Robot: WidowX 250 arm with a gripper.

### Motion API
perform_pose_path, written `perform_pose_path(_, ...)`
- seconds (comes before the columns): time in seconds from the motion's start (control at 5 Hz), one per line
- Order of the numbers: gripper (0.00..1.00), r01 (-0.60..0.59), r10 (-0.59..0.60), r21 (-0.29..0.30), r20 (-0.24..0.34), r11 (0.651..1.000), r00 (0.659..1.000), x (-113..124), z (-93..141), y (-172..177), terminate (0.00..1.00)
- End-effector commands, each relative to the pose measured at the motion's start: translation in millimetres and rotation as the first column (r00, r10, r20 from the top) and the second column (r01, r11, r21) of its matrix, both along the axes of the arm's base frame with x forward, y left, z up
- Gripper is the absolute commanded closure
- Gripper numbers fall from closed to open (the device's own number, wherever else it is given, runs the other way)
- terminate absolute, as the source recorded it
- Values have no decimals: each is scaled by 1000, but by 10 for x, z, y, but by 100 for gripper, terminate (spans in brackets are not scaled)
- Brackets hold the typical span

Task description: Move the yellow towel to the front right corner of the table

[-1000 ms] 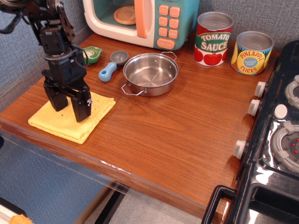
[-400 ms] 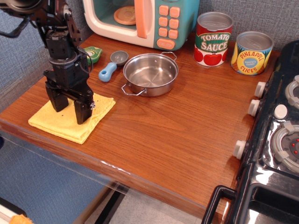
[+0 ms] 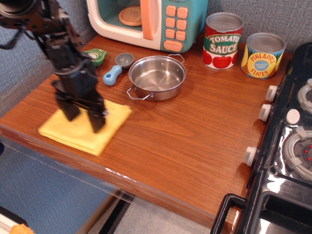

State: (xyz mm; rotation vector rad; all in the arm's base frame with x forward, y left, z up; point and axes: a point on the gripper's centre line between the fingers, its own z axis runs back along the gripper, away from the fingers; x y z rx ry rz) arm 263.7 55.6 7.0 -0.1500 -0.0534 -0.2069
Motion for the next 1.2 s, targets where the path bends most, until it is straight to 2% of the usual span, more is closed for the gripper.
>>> perform_pose_path(0.0, 0, 168, -171, -99, -20, 981, 985, -39, 79, -1096, 0)
perform_pose_path(0.2, 0, 186, -189, -85, -34, 979, 981, -16, 31, -1398, 0)
perform_pose_path(0.4, 0, 147, -148, -40, -43, 988, 988, 15, -42, -1505, 0)
perform_pose_path(0.6, 0, 80, -80, -20, -11, 997, 997, 47, 149, -1370, 0)
perform_pose_path(0.8, 0, 52, -53, 17, 67, 999, 996, 29, 647, -1265, 0)
perform_pose_path(1.0, 0, 26, -31, 46, 121, 999, 992, -55, 1039, -1182, 0)
